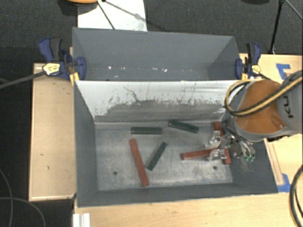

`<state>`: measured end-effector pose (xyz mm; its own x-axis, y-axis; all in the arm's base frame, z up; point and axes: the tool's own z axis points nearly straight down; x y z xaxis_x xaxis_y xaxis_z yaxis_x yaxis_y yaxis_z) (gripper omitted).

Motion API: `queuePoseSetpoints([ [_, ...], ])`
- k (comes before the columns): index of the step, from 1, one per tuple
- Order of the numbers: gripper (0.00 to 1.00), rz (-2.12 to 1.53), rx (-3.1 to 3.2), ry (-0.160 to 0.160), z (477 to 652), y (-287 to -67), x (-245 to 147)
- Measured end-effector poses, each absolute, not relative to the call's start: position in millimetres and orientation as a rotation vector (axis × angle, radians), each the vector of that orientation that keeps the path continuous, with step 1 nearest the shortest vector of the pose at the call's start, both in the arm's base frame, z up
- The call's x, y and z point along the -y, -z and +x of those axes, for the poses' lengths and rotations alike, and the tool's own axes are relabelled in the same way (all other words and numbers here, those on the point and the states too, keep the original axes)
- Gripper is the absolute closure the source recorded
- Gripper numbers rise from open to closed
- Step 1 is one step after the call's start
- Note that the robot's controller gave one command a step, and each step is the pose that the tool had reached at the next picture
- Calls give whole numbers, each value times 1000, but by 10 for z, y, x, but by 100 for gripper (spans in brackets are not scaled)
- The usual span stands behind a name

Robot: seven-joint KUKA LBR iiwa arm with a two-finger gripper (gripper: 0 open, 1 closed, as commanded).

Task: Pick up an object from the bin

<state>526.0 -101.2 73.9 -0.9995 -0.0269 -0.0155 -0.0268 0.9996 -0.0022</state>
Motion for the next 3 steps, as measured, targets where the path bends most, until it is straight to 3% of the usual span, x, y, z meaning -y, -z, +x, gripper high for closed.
queuePoseSetpoints([
  [1,100,-37,-3126,3,5260,-739,1012],
  [2,100,-60,-3143,-1,5475,-1200,1086],
  [3,100,-57,-3139,1,5124,-2552,1051],
])
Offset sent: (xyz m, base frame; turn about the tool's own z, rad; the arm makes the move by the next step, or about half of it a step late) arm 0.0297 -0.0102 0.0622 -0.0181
